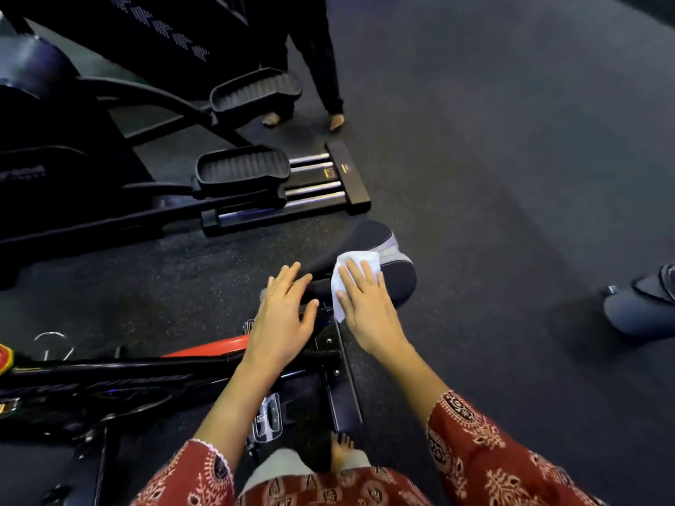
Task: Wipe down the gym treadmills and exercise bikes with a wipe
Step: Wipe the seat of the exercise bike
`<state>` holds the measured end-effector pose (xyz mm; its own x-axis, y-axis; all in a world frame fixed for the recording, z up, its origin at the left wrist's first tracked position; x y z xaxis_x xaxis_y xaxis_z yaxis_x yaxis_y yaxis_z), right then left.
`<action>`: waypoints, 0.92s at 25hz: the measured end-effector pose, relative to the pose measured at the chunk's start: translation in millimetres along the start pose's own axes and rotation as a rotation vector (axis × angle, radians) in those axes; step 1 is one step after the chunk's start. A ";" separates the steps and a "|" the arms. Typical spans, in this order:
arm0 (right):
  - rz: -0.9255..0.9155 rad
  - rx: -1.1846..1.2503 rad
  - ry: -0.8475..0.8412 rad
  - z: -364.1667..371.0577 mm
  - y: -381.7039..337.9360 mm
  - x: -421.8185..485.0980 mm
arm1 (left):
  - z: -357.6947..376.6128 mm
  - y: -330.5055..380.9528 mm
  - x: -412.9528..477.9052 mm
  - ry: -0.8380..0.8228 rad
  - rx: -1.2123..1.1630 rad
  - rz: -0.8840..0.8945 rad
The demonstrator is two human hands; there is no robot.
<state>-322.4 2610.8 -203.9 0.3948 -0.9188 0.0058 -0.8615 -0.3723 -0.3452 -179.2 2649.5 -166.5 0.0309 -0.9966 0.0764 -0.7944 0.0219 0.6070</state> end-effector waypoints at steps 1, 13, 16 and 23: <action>0.014 -0.014 0.015 -4.1 8.4 7.2 | 3.0 2.6 4.5 0.004 0.025 0.013; -0.022 0.004 0.211 -10.0 34.5 26.8 | 27.3 -1.4 36.6 -0.123 0.161 -0.003; 0.179 -0.047 0.191 -22.1 44.6 51.2 | 26.5 -3.0 39.7 -0.140 0.171 0.017; -0.082 -0.158 -0.007 -25.3 49.9 93.2 | 18.2 -11.2 45.1 -0.177 0.137 0.002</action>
<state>-336.7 2503.3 -196.9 0.4672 -0.8839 0.0208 -0.8658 -0.4622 -0.1919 -179.9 2602.8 -184.3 -0.0675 -0.9953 -0.0698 -0.8698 0.0244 0.4929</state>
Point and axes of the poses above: each hand's wrist, its own x-axis towards the middle knuckle, its own z-axis out of the palm, y = z × x, the point moved 5 cm from there along x, towards the middle knuckle
